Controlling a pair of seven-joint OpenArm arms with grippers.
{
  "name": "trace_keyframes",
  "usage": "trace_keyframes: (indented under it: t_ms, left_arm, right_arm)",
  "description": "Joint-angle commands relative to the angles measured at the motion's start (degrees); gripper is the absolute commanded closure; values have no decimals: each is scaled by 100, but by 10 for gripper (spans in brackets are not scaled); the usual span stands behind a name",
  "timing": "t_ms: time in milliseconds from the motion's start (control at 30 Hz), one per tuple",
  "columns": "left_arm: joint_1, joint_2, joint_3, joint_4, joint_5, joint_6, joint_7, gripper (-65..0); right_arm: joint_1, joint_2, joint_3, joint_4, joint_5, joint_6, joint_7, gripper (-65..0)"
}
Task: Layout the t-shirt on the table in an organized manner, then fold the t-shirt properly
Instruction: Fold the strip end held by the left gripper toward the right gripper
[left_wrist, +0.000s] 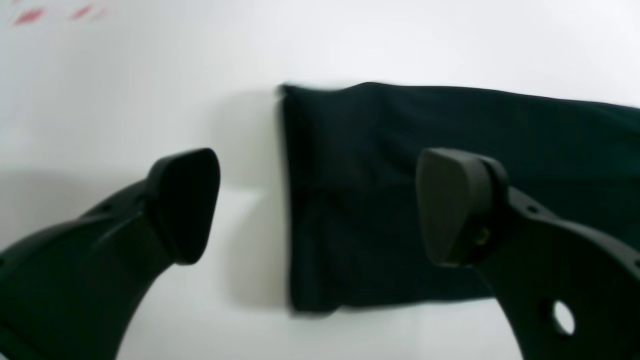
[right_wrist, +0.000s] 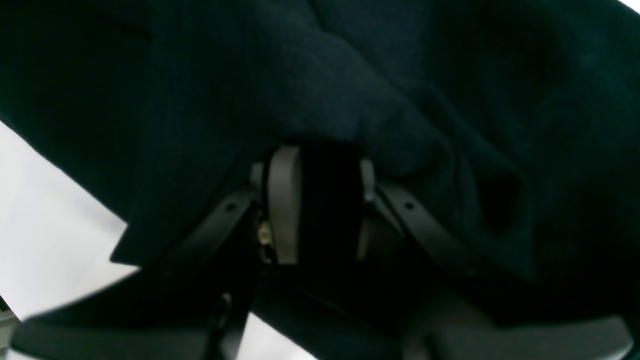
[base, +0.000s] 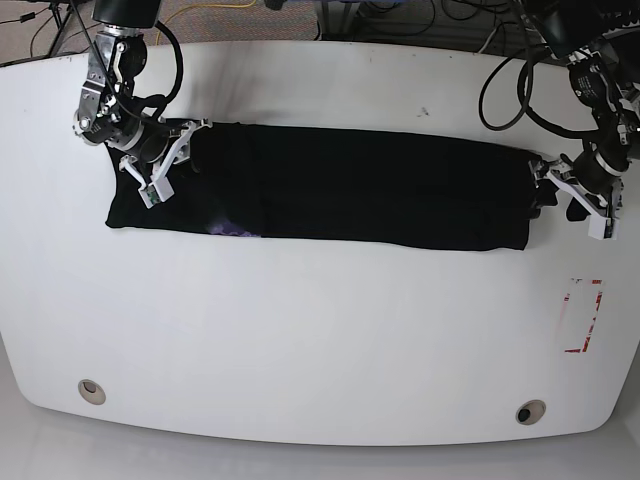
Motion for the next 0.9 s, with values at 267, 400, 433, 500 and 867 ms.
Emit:
trace_keyframes:
  t_ms: [267, 400, 433, 500, 867]
  left_arm:
    - [-211, -208, 22, -678, -150, -34, -133, -589]
    - [-378, -208, 119, -881, -150, -34, -133, -587]
    - [-422, -208, 128, -1012, -150, -34, -133, -587]
    - [-509, -208, 154, -1259, -150, -34, -133, -587]
    - [-817, -208, 524, -1874, -150, -34, -142, -567]
  right_arm:
    - [-71, 48, -13, -42, -303, -49, -420, -146]
    - [-71, 48, -13, -42, -295, -49, -420, -144]
    - [-71, 48, -13, -42, -295, -49, -429, -144]
    - [-71, 48, -13, -34, -295, -49, -429, -144]
    - [-62, 48, -13, -16, -295, -49, -429, -144]
